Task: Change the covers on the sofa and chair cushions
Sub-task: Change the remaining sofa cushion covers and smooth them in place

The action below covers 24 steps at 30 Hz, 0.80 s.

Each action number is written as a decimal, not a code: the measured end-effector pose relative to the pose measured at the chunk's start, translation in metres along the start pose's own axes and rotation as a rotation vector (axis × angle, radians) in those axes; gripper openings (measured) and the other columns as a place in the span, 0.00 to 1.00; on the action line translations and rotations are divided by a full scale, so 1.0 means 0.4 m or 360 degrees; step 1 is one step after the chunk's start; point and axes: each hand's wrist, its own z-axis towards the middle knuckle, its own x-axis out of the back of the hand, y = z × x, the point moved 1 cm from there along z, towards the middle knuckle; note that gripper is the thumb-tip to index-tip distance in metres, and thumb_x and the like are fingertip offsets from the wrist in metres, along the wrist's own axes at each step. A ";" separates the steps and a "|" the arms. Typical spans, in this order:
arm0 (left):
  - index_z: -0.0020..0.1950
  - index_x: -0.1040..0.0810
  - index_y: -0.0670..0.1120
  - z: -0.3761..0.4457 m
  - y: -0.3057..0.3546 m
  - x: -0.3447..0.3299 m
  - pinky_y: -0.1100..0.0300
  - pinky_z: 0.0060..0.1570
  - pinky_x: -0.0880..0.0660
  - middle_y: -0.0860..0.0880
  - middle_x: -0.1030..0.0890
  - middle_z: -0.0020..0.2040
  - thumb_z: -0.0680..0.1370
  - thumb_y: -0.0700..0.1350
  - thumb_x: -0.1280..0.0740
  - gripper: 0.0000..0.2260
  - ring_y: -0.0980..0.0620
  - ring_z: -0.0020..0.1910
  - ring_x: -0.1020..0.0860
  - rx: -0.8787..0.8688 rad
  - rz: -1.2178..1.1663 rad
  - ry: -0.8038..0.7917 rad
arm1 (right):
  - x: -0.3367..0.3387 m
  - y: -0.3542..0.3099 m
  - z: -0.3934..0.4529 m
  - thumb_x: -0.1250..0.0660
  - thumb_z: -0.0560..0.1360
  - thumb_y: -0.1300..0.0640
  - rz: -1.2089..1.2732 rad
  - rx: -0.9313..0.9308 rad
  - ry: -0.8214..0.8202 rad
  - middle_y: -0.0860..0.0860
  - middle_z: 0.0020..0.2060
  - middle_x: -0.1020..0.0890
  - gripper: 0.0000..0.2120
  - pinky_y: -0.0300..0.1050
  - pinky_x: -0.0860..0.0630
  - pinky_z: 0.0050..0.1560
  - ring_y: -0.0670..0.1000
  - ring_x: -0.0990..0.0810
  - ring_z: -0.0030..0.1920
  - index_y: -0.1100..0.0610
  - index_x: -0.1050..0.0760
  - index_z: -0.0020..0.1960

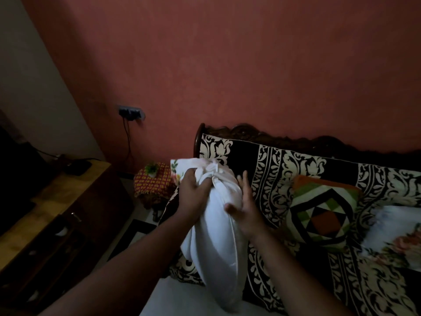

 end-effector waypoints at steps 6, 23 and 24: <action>0.49 0.21 0.47 0.005 0.000 -0.014 0.50 0.48 0.20 0.50 0.16 0.43 0.71 0.48 0.26 0.10 0.52 0.44 0.18 0.0274 -0.0194 0.0145 | -0.058 0.094 -0.077 0.17 0.55 0.36 -0.0773 -0.0210 0.0382 0.48 0.81 0.47 0.73 0.50 0.39 0.76 0.50 0.43 0.79 0.44 0.65 0.81; 0.52 0.25 0.49 -0.098 -0.303 0.128 0.48 0.48 0.22 0.49 0.18 0.47 0.81 0.68 0.46 0.23 0.47 0.47 0.19 0.0202 0.1212 -0.0730 | 0.068 0.081 0.035 0.21 0.61 0.66 0.0600 -0.0367 0.1020 0.54 0.49 0.13 0.21 0.62 0.17 0.53 0.59 0.14 0.50 0.61 0.17 0.54; 0.51 0.25 0.49 -0.093 -0.296 0.125 0.48 0.46 0.21 0.49 0.18 0.47 0.82 0.66 0.45 0.22 0.47 0.46 0.19 0.0123 0.1257 -0.0755 | 0.067 0.077 0.043 0.21 0.62 0.67 0.0615 -0.0368 0.1017 0.55 0.48 0.13 0.20 0.61 0.17 0.52 0.59 0.14 0.50 0.62 0.17 0.53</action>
